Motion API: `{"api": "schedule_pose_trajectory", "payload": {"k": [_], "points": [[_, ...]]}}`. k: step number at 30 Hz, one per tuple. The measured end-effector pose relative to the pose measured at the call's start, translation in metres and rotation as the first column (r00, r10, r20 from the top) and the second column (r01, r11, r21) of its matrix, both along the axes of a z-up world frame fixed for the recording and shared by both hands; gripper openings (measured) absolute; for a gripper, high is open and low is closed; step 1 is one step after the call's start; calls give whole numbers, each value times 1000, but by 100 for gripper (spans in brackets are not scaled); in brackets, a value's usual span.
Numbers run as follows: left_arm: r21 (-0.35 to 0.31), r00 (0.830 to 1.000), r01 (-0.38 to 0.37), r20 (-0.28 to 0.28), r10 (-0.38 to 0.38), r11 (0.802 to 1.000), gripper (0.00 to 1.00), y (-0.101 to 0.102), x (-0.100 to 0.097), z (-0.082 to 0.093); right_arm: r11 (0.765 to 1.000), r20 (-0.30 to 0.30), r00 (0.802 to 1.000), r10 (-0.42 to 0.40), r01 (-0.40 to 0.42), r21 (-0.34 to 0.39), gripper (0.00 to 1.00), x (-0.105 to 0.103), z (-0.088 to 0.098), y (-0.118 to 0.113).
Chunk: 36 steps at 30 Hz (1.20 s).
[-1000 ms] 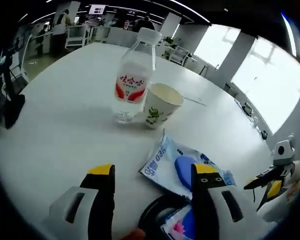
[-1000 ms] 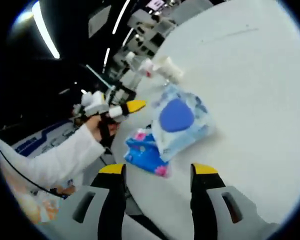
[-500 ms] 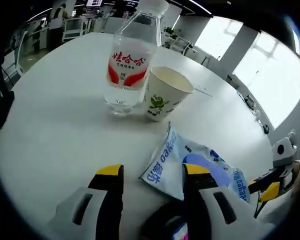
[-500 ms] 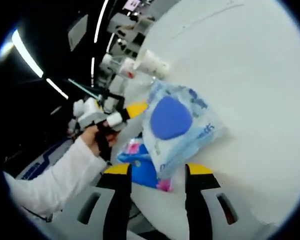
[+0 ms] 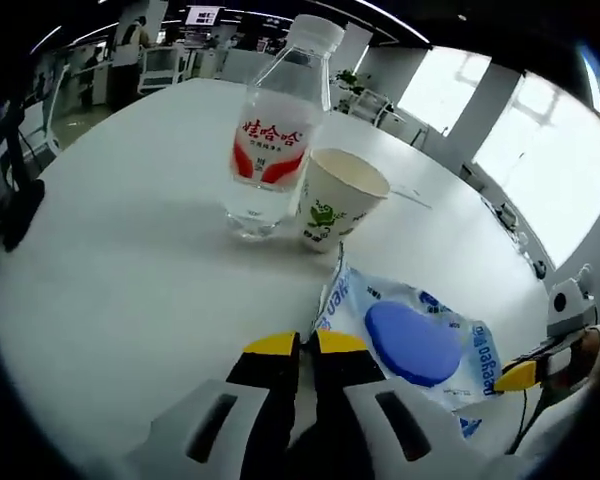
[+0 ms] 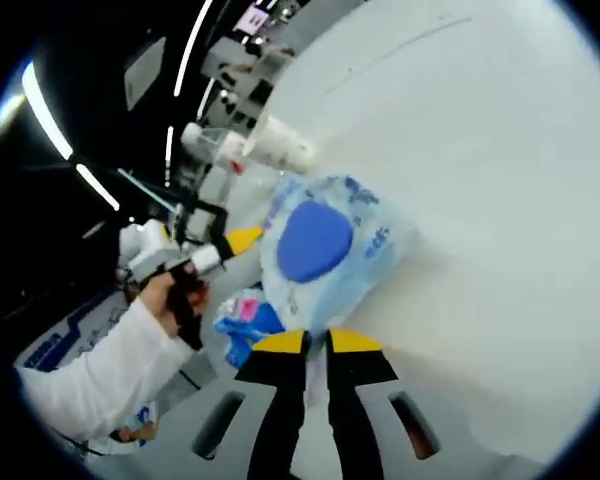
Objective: Arrange the tabletop items into an orderly group along one side of the table until the central work area is clear of visible clutter.
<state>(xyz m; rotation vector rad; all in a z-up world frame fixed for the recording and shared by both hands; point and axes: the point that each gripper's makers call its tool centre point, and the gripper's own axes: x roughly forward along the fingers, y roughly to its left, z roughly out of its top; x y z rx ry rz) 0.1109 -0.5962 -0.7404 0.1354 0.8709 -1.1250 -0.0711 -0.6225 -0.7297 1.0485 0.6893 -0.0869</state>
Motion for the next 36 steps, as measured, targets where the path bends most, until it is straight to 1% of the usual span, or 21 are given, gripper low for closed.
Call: {"api": "schedule_pose_trajectory", "payload": {"k": [3,6,8,10,14,19,22,26,28,29,32,36], "points": [[-9,1000,11,29,-11,1000,0,0,-5,9,997,15,1000,24,-23,-69,2,-1,5,-6],[-29,998,14,58,-12,999,0,1,-9,23,996,41,999,1,3,-88,0,-4,14,-13],[-48,997,20,73,-16,999,0,0,-13,31,995,51,999,-16,21,-94,0,-9,18,-18],[-53,996,33,88,-28,998,0,0,-19,38,993,67,997,-27,35,-111,0,-15,24,-24],[-70,991,72,119,-64,995,0,-3,-36,54,983,96,995,-16,33,-180,0,-28,36,-33],[-106,985,101,153,-84,989,0,-5,-63,79,976,121,992,-40,64,-207,0,-52,48,-41],[-132,984,100,160,-78,986,0,-8,-76,91,969,147,988,-53,86,-230,0,-64,59,-46],[-156,983,107,165,-81,982,0,-12,-95,104,955,187,978,-89,137,-262,0,-80,76,-61],[-161,982,114,168,-86,980,0,-14,-103,107,948,205,972,-112,166,-270,0,-88,83,-68],[-165,982,118,168,-90,979,0,-15,-107,109,946,208,971,-117,172,-273,0,-90,84,-70],[-176,980,137,167,-107,975,0,-18,-124,115,934,227,962,-151,214,-285,0,-104,92,-79],[-186,979,148,167,-117,971,0,-20,-137,121,921,238,959,-155,227,-316,0,-116,98,-82]]}}
